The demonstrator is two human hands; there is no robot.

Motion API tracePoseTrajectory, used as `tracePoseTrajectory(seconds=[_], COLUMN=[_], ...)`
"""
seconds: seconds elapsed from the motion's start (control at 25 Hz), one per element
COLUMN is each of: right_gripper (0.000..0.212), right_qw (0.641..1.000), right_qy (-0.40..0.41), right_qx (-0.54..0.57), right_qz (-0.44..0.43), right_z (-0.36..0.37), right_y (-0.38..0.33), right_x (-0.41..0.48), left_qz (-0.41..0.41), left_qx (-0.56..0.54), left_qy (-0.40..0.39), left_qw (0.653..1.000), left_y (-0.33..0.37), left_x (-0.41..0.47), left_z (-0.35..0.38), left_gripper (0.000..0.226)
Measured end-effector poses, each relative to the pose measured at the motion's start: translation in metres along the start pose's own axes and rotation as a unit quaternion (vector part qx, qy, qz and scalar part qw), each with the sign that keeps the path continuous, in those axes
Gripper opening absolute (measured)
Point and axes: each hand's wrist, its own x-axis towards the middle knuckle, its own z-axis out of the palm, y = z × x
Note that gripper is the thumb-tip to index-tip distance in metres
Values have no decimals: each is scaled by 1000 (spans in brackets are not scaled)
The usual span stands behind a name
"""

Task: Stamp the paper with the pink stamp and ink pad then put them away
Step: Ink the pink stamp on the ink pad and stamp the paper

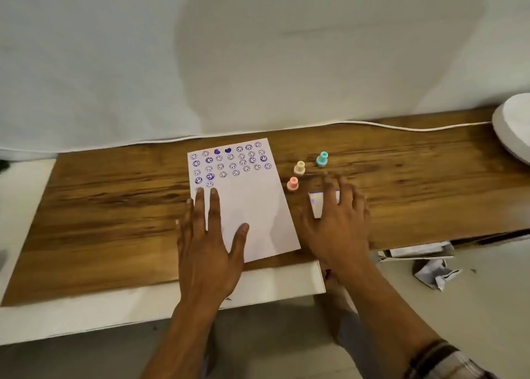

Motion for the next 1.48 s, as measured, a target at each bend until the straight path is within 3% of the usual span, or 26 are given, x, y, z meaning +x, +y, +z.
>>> tracePoseTrajectory(seconds=[0.2,0.48,0.76,1.2,1.32,1.48], right_gripper=[94,104,98,93,82,41], right_qw=[993,988,976,984,990,989], right_qy=[-53,-77,-51,-51,1,51], right_qx=[16,81,153,95,66,138], right_qz=[102,103,148,145,122,-8], right_z=[1,2,-8,7,9,16], right_y=[15,23,34,53,45,6], right_x=[9,2,24,79,79,68], left_qz=[-11,-21,-34,-50,-52,-54], left_qx=[-23,-41,-52,-65,-72,-85], left_qy=[10,15,11,20,20,36], left_qw=[1000,999,998,996,996,994], left_y=[2,10,10,7,9,11], left_x=[6,4,8,9,9,8], left_z=[4,5,7,0,0,-3], left_gripper=[88,88,89,86,86,82])
